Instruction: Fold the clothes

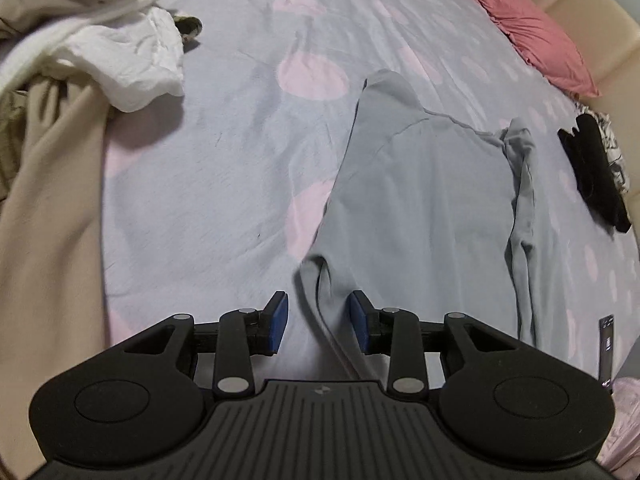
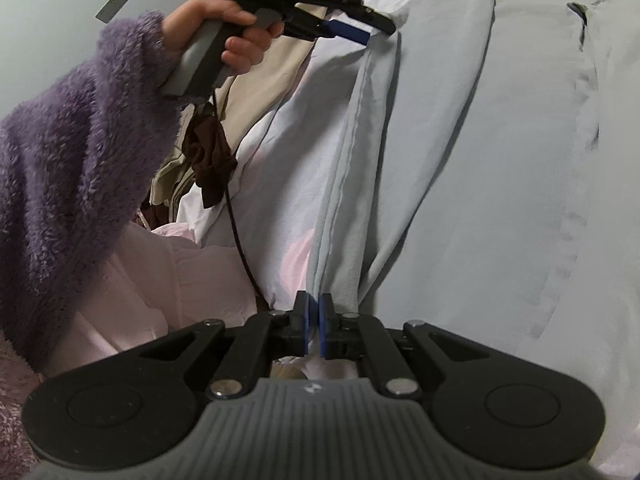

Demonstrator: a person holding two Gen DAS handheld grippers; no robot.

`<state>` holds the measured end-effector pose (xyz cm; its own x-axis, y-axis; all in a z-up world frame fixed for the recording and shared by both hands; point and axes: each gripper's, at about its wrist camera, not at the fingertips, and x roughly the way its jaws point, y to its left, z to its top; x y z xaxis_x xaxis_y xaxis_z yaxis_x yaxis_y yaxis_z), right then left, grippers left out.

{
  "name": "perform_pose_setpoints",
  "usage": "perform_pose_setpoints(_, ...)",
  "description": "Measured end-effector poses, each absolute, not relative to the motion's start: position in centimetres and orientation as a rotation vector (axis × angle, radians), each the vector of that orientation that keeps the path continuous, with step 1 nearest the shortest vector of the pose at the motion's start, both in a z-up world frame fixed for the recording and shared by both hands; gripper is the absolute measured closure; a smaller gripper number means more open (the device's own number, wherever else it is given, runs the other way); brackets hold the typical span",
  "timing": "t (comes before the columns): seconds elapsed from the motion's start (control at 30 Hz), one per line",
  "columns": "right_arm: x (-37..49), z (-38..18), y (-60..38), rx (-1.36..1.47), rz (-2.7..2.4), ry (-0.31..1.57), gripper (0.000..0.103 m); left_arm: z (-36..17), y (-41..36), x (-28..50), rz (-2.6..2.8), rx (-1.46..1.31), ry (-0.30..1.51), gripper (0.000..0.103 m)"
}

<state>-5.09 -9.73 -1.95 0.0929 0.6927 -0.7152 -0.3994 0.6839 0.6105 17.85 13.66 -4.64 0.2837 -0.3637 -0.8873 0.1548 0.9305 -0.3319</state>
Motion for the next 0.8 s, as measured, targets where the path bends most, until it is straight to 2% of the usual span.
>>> perform_pose_setpoints(0.07,-5.1,-1.9,-9.7,0.293,0.830,1.229,0.097,-4.9,13.7,18.4,-0.361,-0.221,1.236,0.072)
perform_pose_setpoints(0.1,-5.1,-1.9,-9.7,0.296,0.832,1.228,0.097,-4.9,13.9,18.5,-0.369,-0.240,1.233,0.075)
perform_pose_setpoints(0.13,-5.1,-1.9,-9.6,0.301,0.835,1.226,0.097,-4.9,13.9,18.5,-0.378,-0.255,1.229,0.086)
perform_pose_setpoints(0.23,-5.4,-1.5,-9.7,0.324,0.848,1.218,0.097,-4.1,13.6,18.5,-0.399,-0.261,1.202,0.099)
perform_pose_setpoints(0.57,-7.5,-0.3,-12.4,0.414,0.799,1.182,0.097,1.8,8.1,17.7,-0.504,-0.105,1.111,0.100)
perform_pose_setpoints(0.8,-8.1,-1.6,-15.2,0.479,0.714,1.201,0.097,1.6,1.1,17.9,-0.576,0.040,1.124,0.100)
